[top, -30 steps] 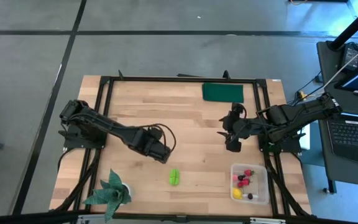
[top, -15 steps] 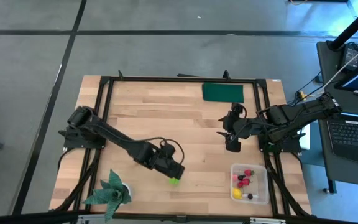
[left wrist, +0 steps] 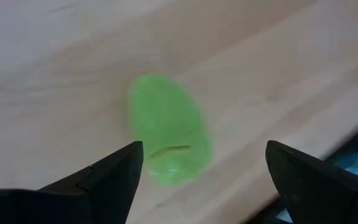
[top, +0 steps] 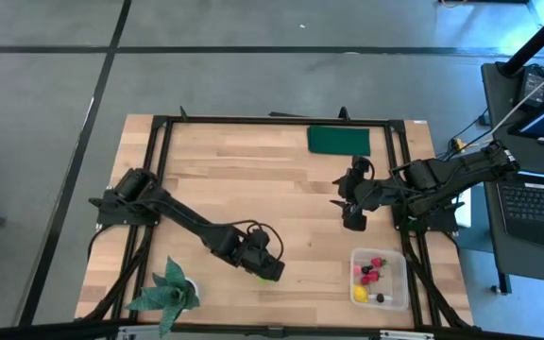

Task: Pick and placing Produce into tupperware
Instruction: Put the green starfruit into the transparent bin

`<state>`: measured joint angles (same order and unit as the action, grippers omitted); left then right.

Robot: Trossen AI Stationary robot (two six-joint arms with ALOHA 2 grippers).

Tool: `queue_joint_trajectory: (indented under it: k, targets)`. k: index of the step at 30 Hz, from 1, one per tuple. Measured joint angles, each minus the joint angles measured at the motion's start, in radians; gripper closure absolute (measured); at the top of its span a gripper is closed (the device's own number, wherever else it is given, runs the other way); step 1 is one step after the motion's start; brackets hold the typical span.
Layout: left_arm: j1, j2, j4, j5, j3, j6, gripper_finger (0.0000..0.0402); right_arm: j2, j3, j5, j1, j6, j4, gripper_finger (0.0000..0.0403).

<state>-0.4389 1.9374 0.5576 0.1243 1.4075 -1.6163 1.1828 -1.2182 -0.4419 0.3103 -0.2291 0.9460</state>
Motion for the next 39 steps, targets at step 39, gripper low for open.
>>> queue_joint_trajectory:
  k: [39]
  targets:
    - [0.051,0.14,0.032,-0.155,0.003,-0.134,0.0072,0.0,0.0,0.0,0.0,-0.003,0.008,0.0164]
